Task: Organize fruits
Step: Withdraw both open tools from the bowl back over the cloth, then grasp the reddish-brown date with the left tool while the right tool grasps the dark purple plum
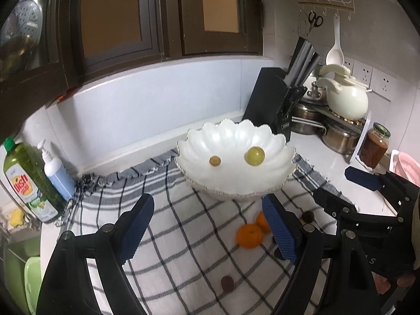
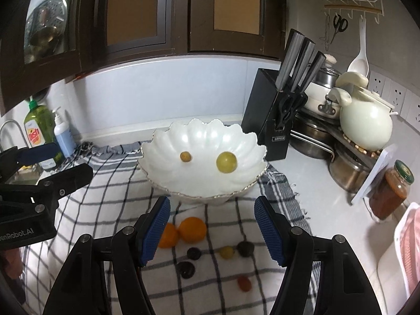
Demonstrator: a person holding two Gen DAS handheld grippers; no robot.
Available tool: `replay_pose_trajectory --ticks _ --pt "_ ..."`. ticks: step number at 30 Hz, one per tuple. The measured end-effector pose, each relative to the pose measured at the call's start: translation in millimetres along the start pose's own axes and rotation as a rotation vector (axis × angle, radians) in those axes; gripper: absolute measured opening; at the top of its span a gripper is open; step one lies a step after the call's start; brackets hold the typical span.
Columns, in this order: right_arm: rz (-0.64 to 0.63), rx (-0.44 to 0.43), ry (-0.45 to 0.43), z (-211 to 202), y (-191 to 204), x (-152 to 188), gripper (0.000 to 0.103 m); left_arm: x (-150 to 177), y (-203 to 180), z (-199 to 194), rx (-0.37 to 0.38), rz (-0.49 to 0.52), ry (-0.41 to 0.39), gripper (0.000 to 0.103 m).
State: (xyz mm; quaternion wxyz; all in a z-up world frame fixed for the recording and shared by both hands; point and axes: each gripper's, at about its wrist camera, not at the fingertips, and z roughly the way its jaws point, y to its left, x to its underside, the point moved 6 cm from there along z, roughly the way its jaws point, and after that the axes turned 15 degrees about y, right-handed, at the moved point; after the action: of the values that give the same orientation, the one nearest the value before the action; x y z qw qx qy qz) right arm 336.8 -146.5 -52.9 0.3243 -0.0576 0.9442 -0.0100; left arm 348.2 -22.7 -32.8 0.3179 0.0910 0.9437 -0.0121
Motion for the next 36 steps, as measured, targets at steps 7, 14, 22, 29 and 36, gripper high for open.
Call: replay_pose_trajectory --ticks 7,14,22,29,36 --pt "-0.025 0.025 0.002 -1 7 14 0.067 25 1 11 0.031 -0.021 0.044 0.085" --pt "-0.028 0.046 0.015 3 7 27 0.067 45 1 21 0.035 -0.018 0.070 0.085" --pt "-0.061 0.035 0.049 18 17 45 0.067 67 2 32 0.027 0.002 0.069 0.085" --pt "-0.097 0.034 0.082 33 25 63 0.067 91 -2 47 0.017 0.045 0.099 0.084" --pt "-0.124 0.015 0.109 48 31 77 0.067 106 -17 58 0.026 0.088 0.108 0.078"
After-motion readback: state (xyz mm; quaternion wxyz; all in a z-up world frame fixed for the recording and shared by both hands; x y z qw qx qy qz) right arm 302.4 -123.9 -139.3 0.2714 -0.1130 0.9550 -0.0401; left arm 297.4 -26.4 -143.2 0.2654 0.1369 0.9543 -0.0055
